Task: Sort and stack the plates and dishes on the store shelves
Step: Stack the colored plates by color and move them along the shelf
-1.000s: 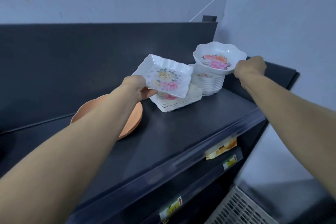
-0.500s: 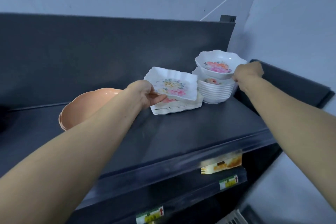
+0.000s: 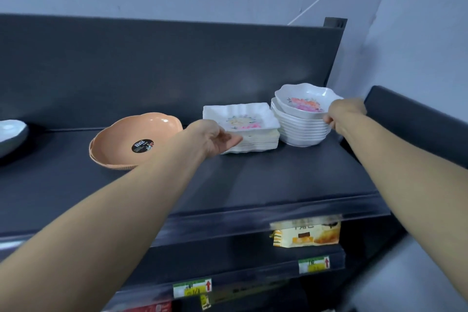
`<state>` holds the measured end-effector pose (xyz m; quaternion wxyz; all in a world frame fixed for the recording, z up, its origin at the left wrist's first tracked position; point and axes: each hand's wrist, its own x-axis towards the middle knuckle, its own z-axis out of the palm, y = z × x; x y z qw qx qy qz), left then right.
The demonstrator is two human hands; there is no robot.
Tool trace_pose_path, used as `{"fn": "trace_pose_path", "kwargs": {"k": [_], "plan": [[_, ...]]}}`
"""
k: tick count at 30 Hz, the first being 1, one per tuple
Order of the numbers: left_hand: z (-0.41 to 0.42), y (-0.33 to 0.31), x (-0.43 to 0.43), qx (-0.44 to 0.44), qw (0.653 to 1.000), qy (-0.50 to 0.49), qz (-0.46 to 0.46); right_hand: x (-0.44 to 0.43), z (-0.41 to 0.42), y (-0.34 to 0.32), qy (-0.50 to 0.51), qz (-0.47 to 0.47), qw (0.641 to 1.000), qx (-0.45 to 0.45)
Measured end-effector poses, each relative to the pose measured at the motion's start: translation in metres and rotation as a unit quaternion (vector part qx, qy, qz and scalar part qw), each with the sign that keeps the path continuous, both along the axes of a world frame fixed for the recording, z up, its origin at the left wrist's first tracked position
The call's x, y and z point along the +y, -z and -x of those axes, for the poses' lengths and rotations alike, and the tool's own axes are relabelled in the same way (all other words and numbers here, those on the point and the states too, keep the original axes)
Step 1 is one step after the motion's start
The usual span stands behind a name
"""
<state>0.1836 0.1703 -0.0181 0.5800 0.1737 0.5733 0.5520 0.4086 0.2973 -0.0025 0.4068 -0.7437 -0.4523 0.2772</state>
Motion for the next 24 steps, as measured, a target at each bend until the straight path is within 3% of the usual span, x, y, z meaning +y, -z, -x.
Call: {"fn": "trace_pose_path", "kwargs": {"k": [8,13,18,24], "plan": [[-0.011,0.003,-0.002,0.114,0.993,0.025,0.012,0.007,-0.007,0.005,-0.037,0.011,0.999,-0.003],[-0.009,-0.017,-0.011,0.246,0.967,0.051,-0.042,0.004,-0.002,0.002,-0.013,-0.075,0.996,-0.054],[0.008,-0.028,-0.026,0.404,0.906,0.066,-0.105,-0.019,0.035,-0.019,-0.127,-0.132,0.98,-0.081],[0.065,-0.04,-0.073,0.506,0.855,0.03,-0.11,-0.074,0.122,-0.041,-0.279,-0.181,0.933,-0.14]]}}
